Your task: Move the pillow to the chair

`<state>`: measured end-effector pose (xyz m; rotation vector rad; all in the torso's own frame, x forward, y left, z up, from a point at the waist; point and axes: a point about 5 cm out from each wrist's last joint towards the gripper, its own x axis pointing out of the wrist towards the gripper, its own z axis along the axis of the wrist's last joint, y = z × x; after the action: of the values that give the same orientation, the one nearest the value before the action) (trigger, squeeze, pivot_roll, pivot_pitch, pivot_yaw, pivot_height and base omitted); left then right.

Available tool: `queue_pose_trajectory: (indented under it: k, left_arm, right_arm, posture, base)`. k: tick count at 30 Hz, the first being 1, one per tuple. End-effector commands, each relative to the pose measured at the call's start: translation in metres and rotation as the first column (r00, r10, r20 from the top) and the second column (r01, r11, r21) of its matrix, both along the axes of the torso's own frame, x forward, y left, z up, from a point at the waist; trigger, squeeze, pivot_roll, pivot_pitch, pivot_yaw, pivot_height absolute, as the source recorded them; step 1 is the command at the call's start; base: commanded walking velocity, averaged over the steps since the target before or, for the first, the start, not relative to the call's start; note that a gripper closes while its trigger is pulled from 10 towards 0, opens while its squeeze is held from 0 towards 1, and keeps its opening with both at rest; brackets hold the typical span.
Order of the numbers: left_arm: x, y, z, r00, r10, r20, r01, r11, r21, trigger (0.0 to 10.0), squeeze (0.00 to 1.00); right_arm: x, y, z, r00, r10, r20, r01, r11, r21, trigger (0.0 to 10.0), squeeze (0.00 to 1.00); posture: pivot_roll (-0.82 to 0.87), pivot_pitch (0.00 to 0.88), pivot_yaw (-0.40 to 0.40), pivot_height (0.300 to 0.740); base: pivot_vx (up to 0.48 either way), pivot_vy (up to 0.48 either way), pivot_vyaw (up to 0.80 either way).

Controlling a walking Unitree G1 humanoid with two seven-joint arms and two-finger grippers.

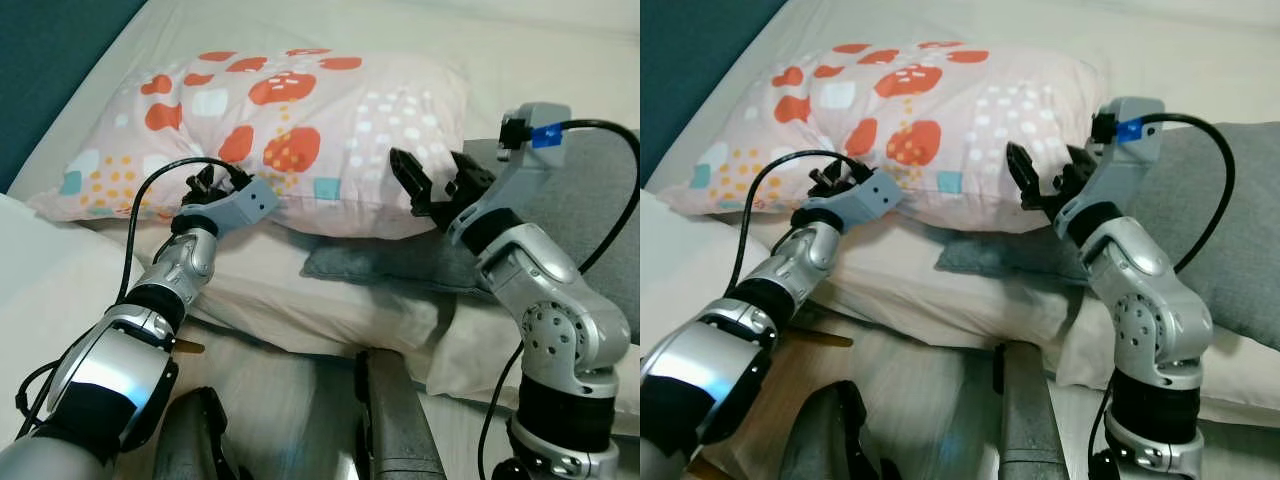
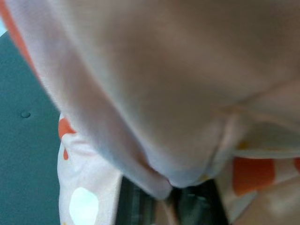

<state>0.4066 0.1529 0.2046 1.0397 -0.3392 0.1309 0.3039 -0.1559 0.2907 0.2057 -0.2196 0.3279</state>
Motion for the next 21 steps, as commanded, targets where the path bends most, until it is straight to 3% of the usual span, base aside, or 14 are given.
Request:
queue_pose_trajectory:
  k: [1,4,9,10,11,12,13,14,15,16,17,19,20,21]
  left_arm:
    - [0.0,-0.006,-0.002,1.0,-0.015,-0.008,0.015,1.0,0.01,0.0,0.0]
    - [0.0,-0.008,0.001,1.0,-0.029,0.002,0.029,1.0,0.005,0.0,0.0]
    - [0.002,-0.006,0.008,0.999,-0.036,-0.001,0.036,0.997,-0.073,0.0,0.0]
    - [0.003,-0.005,0.009,0.999,-0.039,-0.006,0.039,0.994,-0.101,0.0,0.0]
    - [0.004,0.0,0.009,0.998,-0.034,-0.048,0.02,0.967,-0.256,0.0,0.0]
    - [0.004,0.0,0.009,0.998,-0.034,-0.048,0.02,0.967,-0.256,0.0,0.0]
    - [0.005,0.006,0.01,0.996,-0.04,-0.078,0.003,0.904,-0.427,0.0,0.0]
    - [0.006,0.01,0.011,0.995,-0.052,-0.085,-0.002,0.84,-0.542,0.0,0.0]
    - [0.006,0.01,0.011,0.995,-0.052,-0.085,-0.002,0.84,-0.542,0.0,0.0]
    - [0.007,0.015,0.015,0.995,-0.064,-0.073,0.003,0.773,-0.635,0.0,0.0]
    - [0.007,0.015,0.015,0.995,-0.064,-0.073,0.003,0.773,-0.635,0.0,0.0]
    - [0.009,0.028,0.049,0.997,-0.067,0.048,0.081,0.672,-0.736,0.0,0.0]
    - [0.009,0.034,0.066,0.992,-0.064,0.107,0.124,0.639,-0.759,0.0,0.0]
    - [0.009,0.034,0.066,0.992,-0.064,0.107,0.124,0.639,-0.759,0.0,0.0]
  right_arm:
    - [-0.003,-0.001,0.001,1.0,0.002,0.003,-0.002,1.0,0.012,10.0,0.0]
    - [-0.002,-0.003,0.003,1.0,-0.004,0.008,0.004,1.0,0.016,10.0,0.0]
    - [0.0,-0.001,0.003,1.0,0.001,0.013,-0.001,1.0,0.019,10.0,0.0]
    - [0.0,0.0,0.002,1.0,0.002,0.01,-0.003,1.0,0.018,10.0,0.0]
    - [0.001,0.002,0.0,1.0,0.011,0.01,-0.011,1.0,0.024,10.0,0.0]
    - [0.001,0.002,0.0,1.0,0.011,0.01,-0.011,1.0,0.024,10.0,0.0]
    - [0.002,0.005,-0.002,1.0,0.017,0.011,-0.017,1.0,0.021,10.0,0.0]
    - [0.003,0.006,-0.003,1.0,0.019,0.012,-0.019,1.0,0.016,10.0,0.0]
    - [0.003,0.006,-0.003,1.0,0.019,0.012,-0.019,1.0,0.016,10.0,0.0]
    - [0.003,0.009,-0.003,0.998,0.046,0.038,-0.047,0.999,0.022,10.0,0.0]
    - [0.003,0.009,-0.003,0.998,0.046,0.038,-0.047,0.999,0.022,10.0,0.0]
    - [0.006,0.015,-0.003,0.995,0.074,0.064,-0.076,0.997,0.025,10.0,0.0]
    - [0.009,0.018,-0.003,0.994,0.084,0.07,-0.087,0.996,0.029,10.0,0.0]
    - [0.009,0.018,-0.003,0.994,0.084,0.07,-0.087,0.996,0.029,10.0,0.0]
  posture:
    - [-0.29,0.424,0.027,0.505]
    - [-0.28,0.4,0.032,0.505]
    - [-0.27,0.378,0.039,0.505]
    - [-0.27,0.378,0.039,0.505]
    - [-0.26,0.341,0.052,0.505]
    - [-0.26,0.341,0.052,0.505]
    - [-0.25,0.321,0.055,0.505]
    - [-0.25,0.313,0.057,0.505]
    - [-0.25,0.313,0.057,0.505]
    - [-0.23,0.28,0.059,0.505]
    - [-0.23,0.28,0.059,0.505]
    - [-0.19,0.218,0.058,0.514]
    - [-0.18,0.194,0.057,0.519]
    - [-0.18,0.194,0.057,0.519]
  base:
    - [0.0,0.0,0.0]
    - [0.0,0.0,0.0]
    - [0.0,0.0,0.0]
    - [0.0,0.0,0.0]
    - [0.0,0.0,0.0]
    - [0.0,0.0,0.0]
    - [0.0,0.0,0.0]
    - [0.0,0.0,0.0]
    - [0.0,0.0,0.0]
    - [0.0,0.0,0.0]
    - [0.0,0.0,0.0]
    - [0.0,0.0,0.0]
    - [0.0,0.0,0.0]
    - [0.0,0.0,0.0]
